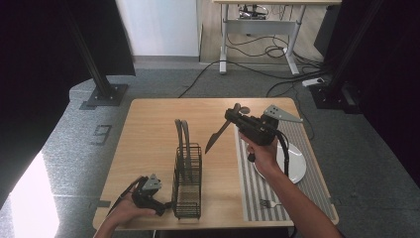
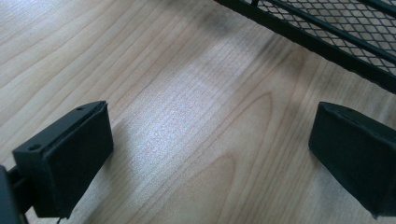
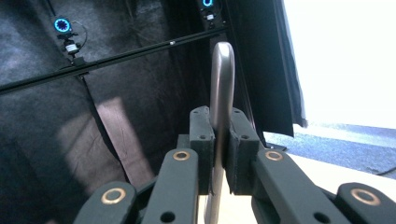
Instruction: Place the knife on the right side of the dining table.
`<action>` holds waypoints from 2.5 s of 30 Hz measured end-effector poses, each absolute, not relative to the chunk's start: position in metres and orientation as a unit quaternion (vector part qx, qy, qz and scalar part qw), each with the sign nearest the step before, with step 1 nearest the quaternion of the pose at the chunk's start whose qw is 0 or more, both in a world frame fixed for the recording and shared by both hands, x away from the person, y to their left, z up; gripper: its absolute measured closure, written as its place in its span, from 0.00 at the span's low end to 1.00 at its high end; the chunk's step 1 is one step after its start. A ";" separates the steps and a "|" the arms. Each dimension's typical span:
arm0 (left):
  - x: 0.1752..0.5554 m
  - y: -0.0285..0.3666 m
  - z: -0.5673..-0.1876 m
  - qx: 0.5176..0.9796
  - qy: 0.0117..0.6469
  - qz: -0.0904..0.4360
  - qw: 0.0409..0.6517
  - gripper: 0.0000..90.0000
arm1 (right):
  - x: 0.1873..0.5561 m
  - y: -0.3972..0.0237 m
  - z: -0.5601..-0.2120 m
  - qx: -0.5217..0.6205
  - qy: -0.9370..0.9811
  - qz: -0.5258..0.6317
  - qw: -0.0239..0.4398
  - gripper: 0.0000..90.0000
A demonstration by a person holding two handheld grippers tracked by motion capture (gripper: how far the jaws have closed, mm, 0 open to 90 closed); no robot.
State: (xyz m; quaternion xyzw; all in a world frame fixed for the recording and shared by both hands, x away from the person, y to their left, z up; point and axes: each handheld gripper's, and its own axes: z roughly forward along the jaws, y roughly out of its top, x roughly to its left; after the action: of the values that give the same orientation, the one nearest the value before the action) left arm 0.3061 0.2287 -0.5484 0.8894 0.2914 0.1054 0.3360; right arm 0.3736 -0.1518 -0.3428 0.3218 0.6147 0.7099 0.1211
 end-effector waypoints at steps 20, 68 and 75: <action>0.306 0.228 -0.549 0.888 0.294 0.105 0.337 0.00 | 0.407 -0.154 -0.397 0.378 0.647 0.650 0.126 0.92; 0.306 0.229 -0.549 0.888 0.294 0.105 0.338 0.00 | 0.468 -0.218 -0.423 0.460 0.602 0.635 0.154 0.92; 0.306 0.229 -0.549 0.888 0.294 0.105 0.337 0.00 | 0.473 -0.224 -0.425 0.476 0.588 0.633 0.161 0.92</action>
State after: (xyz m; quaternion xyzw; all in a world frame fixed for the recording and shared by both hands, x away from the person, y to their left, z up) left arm 0.3058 0.2286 -0.5486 0.8881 0.2938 0.1054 0.3373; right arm 0.4735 -0.2241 -0.4250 0.4762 0.5884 0.6334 0.1608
